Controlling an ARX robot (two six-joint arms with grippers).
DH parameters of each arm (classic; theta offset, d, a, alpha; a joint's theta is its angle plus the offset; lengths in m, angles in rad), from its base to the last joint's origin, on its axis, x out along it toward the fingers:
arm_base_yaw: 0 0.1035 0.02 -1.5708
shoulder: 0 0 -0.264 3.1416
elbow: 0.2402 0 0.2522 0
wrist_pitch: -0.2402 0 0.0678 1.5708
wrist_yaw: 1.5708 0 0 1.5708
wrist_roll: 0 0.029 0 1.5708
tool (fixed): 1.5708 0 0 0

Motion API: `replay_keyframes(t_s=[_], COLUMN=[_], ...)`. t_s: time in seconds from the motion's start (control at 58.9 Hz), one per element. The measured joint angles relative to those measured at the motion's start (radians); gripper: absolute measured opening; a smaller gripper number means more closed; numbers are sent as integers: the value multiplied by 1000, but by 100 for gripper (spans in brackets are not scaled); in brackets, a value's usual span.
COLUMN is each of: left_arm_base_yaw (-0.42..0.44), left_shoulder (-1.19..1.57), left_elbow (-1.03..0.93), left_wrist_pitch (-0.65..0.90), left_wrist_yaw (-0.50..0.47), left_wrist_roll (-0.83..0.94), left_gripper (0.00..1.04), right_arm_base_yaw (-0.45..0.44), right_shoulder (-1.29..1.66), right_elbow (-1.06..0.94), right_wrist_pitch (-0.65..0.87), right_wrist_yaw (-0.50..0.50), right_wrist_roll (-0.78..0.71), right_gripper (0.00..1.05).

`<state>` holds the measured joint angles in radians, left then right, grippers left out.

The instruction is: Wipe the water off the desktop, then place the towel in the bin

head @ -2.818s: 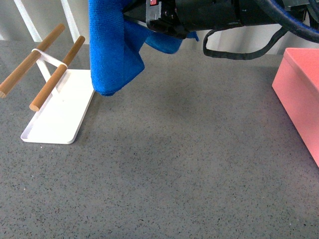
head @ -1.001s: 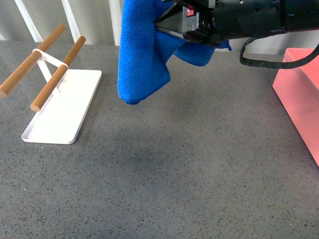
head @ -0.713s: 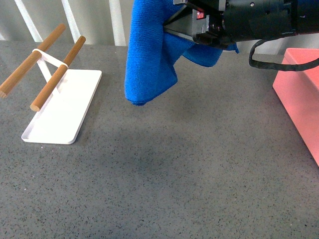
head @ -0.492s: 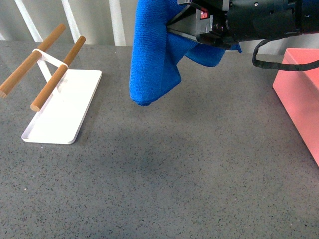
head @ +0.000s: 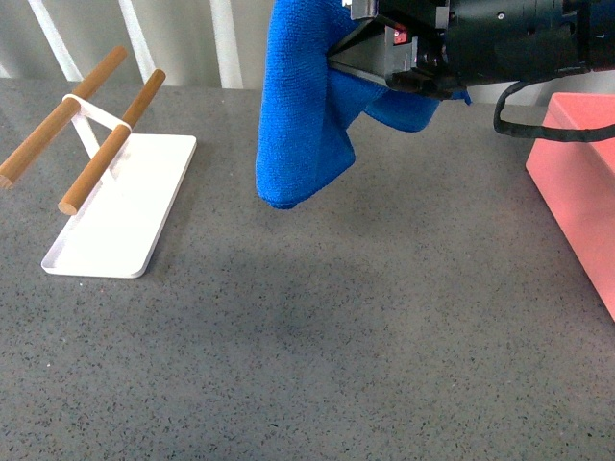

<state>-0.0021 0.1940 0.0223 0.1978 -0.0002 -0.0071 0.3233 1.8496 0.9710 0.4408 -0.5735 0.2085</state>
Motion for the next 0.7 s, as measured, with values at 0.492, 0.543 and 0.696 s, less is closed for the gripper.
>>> replay_keyframes(t_s=[0.492, 0.543, 0.696], left_arm_base_yaw=[0, 0, 0], left_shoulder=[-190, -190, -190], left_elbow=[0, 0, 0], left_wrist_pitch=[-197, -197, -197], left_wrist_yaw=[0, 0, 0], left_wrist_roll=[0, -1, 0], left_gripper=[4, 5, 30], right_arm_base_yaw=[-5, -7, -16], right_shoulder=[-10, -10, -10], right_elbow=[-11, -13, -18], right_wrist_pitch=[-10, -14, -50], right_wrist_yaw=[0, 2, 10], right_wrist_roll=[-4, -6, -26], right_gripper=[4, 4, 4])
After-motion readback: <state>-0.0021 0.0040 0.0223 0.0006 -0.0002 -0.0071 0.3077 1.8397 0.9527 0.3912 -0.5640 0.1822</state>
